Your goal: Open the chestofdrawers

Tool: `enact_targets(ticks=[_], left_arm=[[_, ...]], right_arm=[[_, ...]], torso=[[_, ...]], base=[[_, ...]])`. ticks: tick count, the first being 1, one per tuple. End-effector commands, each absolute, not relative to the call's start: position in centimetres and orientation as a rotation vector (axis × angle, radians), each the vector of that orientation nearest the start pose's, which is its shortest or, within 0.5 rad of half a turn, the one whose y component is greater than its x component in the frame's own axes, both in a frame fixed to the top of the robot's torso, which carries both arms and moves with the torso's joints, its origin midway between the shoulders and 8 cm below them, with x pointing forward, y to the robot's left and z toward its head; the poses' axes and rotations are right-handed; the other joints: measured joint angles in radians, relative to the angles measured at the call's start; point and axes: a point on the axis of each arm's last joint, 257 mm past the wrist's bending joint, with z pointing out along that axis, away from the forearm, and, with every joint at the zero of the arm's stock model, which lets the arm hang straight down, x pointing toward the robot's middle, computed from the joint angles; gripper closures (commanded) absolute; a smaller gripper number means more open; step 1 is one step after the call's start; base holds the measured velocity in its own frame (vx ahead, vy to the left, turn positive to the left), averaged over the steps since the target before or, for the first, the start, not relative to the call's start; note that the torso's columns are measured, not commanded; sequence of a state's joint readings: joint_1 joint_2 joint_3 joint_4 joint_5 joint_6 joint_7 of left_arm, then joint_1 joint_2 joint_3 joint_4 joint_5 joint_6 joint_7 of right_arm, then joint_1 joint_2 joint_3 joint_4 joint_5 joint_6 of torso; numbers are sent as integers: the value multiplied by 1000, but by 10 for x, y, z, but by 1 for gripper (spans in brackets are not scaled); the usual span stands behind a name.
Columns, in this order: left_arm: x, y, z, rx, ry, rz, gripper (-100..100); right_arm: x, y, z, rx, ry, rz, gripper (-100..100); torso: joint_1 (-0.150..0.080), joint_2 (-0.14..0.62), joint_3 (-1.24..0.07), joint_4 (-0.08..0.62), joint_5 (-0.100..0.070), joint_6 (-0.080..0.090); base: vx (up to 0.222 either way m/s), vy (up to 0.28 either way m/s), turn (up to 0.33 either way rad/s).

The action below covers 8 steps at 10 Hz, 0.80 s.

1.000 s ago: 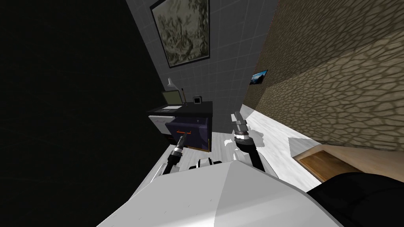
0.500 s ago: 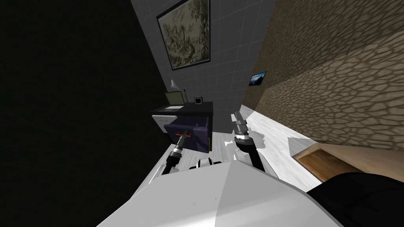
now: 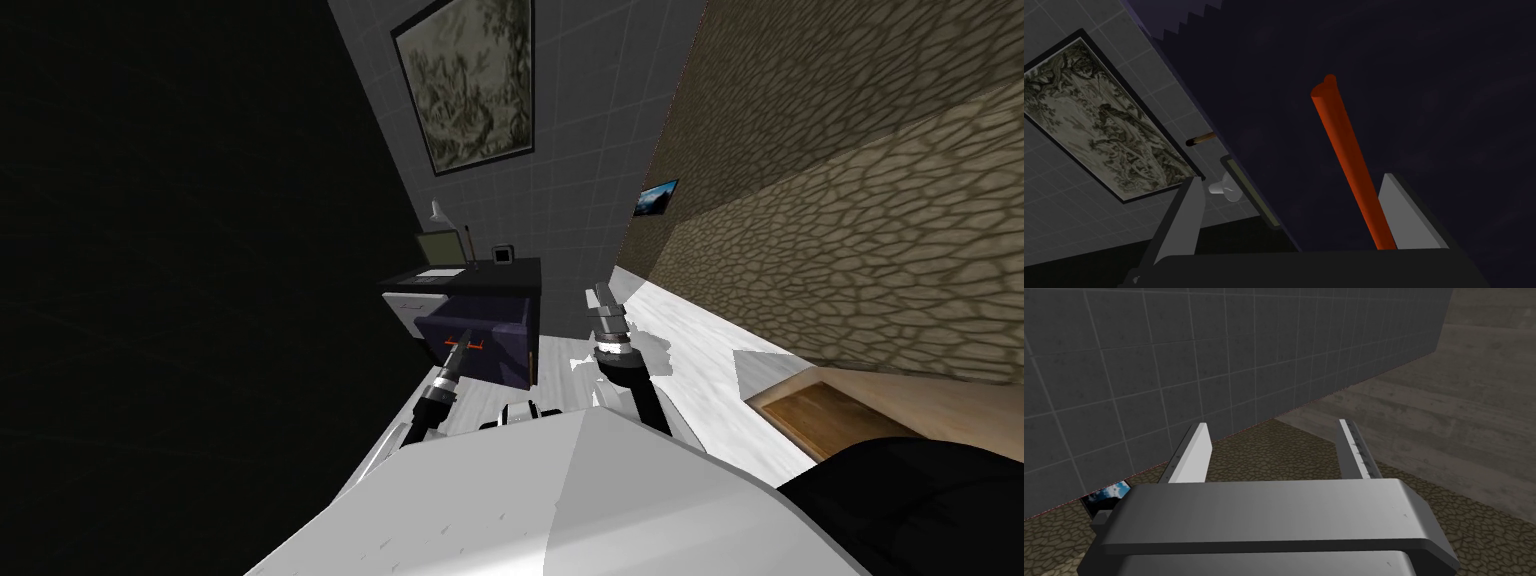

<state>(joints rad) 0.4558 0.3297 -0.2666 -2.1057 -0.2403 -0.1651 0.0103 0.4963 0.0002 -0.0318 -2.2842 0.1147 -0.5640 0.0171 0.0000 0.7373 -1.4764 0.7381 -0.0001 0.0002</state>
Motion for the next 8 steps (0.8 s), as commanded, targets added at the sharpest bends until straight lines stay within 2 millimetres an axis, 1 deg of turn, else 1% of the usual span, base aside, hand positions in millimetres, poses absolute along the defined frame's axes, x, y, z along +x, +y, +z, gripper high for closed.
enact_targets(ticks=[1,2,3,4,8], left_arm=[[392,164,-142,-599,1387,-1182,-100],[389,163,-136,-599,1387,-1184,-100],[391,163,-147,-612,1402,-1177,-100],[391,164,-148,-615,1405,-1176,0],[391,165,-153,-622,1413,-1170,0]], right_arm=[[333,-271,38,517,636,1201,0],[333,-271,38,517,635,1201,0],[333,-271,38,517,635,1201,0],[333,-271,38,517,635,1201,0],[333,-271,38,517,635,1201,0]], torso=[[-1,2,0,2,-1,0],[-1,4,2,4,-2,-1],[-1,6,3,5,-2,-1],[-1,6,3,4,-2,-1],[-1,1,1,1,0,0]], base=[[18,-5,2],[16,-4,-1],[12,-2,0],[5,0,1],[0,0,0]])
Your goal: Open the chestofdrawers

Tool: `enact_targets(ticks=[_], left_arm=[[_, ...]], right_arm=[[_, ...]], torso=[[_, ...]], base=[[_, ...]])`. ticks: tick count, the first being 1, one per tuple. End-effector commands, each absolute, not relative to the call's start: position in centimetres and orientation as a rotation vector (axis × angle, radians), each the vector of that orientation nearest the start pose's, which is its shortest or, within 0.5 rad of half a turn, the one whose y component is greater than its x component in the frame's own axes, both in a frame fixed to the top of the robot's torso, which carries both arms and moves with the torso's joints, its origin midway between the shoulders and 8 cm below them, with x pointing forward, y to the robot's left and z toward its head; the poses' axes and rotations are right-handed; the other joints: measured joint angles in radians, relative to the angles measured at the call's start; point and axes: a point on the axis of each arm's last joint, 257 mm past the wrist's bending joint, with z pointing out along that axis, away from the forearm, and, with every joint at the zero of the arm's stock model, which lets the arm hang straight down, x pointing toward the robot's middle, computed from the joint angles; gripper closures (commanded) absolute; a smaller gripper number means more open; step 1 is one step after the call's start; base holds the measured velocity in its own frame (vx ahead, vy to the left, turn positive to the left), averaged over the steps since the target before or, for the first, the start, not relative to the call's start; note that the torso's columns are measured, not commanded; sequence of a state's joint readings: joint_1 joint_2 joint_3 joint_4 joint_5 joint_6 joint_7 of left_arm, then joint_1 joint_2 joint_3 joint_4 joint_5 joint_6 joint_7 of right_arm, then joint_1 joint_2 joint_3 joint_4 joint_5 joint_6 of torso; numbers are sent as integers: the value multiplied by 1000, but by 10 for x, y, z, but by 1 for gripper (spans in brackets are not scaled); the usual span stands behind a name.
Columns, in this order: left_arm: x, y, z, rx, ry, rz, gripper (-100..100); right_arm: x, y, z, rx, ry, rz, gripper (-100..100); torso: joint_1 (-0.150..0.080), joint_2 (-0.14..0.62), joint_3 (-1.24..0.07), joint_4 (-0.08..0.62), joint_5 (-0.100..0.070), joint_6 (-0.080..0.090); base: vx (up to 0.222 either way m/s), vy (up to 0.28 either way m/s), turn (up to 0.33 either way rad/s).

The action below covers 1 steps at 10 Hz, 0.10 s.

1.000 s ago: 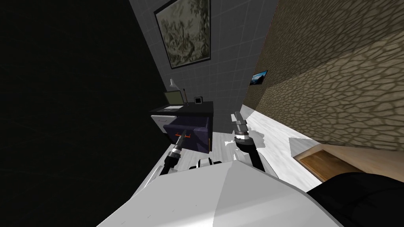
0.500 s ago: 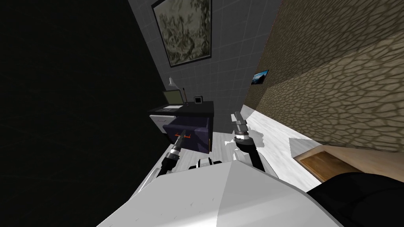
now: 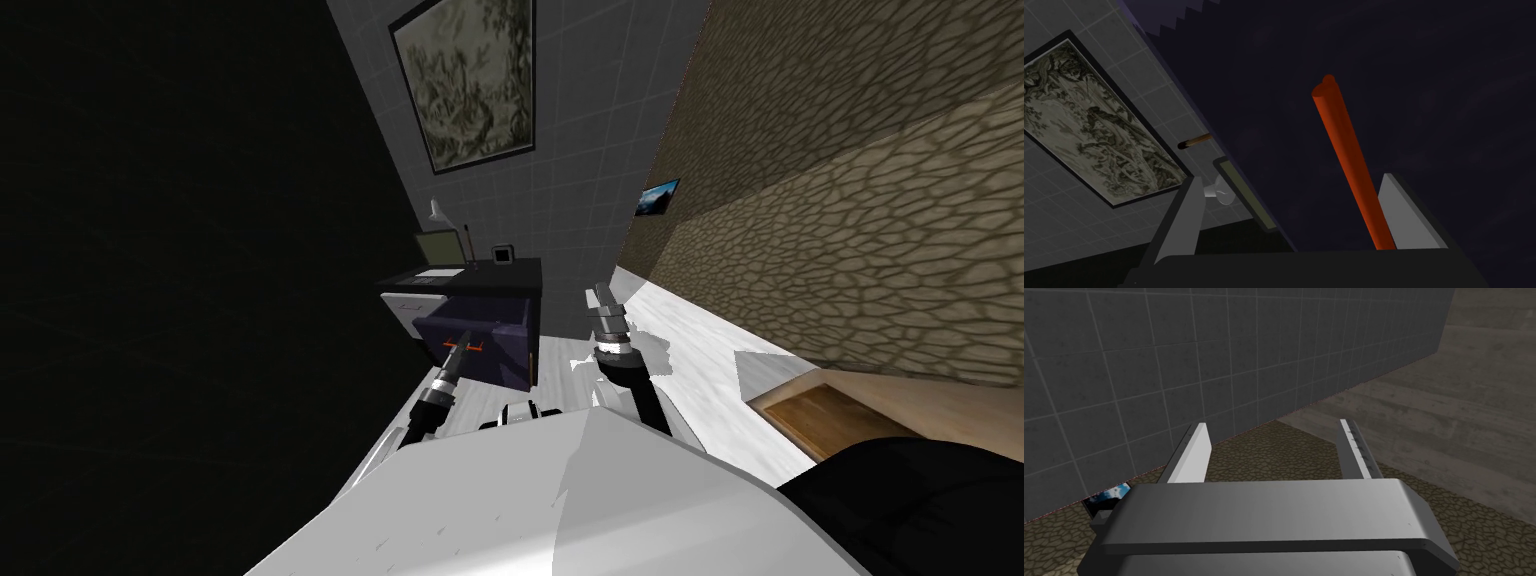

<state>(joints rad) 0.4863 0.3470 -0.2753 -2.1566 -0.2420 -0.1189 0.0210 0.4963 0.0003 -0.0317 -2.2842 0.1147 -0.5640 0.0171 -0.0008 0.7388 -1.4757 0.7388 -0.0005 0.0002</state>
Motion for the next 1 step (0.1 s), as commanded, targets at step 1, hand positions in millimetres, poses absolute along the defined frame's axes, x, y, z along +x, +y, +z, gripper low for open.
enact_targets(ticks=[1], left_arm=[[391,165,-153,-623,1414,-1169,0]], right_arm=[[333,-271,38,517,635,1201,0]], torso=[[0,0,0,0,0,0]], base=[[0,0,0]])
